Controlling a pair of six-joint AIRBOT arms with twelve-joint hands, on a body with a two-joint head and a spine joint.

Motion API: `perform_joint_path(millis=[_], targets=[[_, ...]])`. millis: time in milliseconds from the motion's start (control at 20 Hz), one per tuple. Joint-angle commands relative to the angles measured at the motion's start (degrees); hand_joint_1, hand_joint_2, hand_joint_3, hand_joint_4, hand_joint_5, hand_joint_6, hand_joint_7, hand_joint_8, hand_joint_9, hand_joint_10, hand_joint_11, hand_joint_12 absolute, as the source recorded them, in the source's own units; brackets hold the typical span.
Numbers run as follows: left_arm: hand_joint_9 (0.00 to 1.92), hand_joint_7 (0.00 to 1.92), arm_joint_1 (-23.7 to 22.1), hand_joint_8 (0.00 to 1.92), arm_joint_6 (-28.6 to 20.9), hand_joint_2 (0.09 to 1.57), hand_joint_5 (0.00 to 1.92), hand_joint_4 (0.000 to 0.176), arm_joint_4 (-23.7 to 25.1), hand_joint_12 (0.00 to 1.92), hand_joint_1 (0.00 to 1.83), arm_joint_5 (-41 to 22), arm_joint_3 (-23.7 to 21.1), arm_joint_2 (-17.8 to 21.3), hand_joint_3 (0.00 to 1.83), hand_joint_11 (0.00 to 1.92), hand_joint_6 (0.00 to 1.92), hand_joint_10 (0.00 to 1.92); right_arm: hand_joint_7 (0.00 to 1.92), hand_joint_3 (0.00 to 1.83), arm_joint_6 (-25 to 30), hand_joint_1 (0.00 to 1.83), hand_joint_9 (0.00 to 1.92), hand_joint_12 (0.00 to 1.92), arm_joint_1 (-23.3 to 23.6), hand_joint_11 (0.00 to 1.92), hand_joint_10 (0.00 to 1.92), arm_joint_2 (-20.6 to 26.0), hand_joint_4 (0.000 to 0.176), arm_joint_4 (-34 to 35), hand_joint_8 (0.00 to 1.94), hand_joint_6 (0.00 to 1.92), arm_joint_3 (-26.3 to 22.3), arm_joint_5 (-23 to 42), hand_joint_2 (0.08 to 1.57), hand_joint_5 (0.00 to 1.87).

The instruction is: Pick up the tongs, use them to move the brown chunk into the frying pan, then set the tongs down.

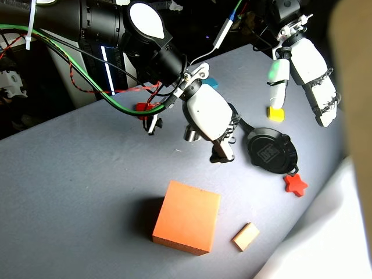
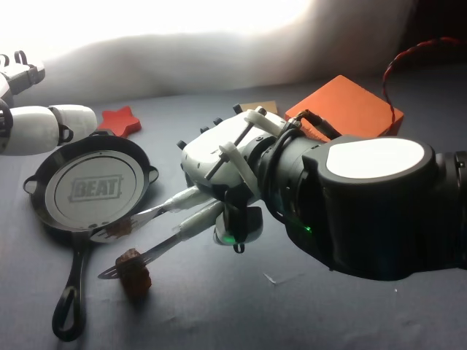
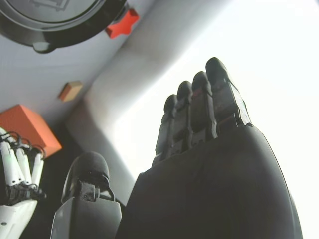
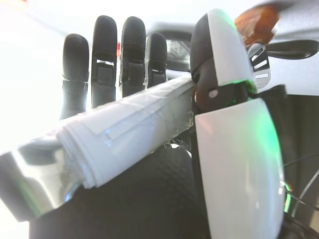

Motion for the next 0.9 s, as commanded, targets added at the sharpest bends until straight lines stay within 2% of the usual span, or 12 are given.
perform_joint_path(millis=[0,200,850], targets=[[0.05,0.08,-0.4,0.0,-0.1,1.2,0.05,0.0,3.1,0.26,0.0,-3.4,0.6,0.1,0.0,0.0,0.0,0.0,0.88,0.0,0.2,1.07,0.67,1.45,0.0,0.28,0.43,0.2,0.0,-4.2,0.0,0.22,0.4,0.8,1.17,0.72],[0.07,0.1,-0.3,0.0,-0.1,1.2,0.06,0.0,3.1,0.34,0.0,-3.4,0.6,0.0,0.0,0.0,0.0,0.01,0.88,0.0,-0.2,1.07,0.68,1.45,-0.5,0.29,0.44,0.4,0.0,-4.2,0.0,0.22,1.1,1.9,1.17,0.72],[0.06,0.09,-0.1,0.0,-0.1,1.2,0.05,0.0,3.6,0.29,0.0,-3.4,0.6,-0.2,0.0,0.0,0.0,0.0,0.88,0.0,-2.4,1.07,0.67,1.45,-0.6,0.28,0.45,1.3,0.0,-4.2,0.01,0.22,1.4,6.1,1.16,0.73]])
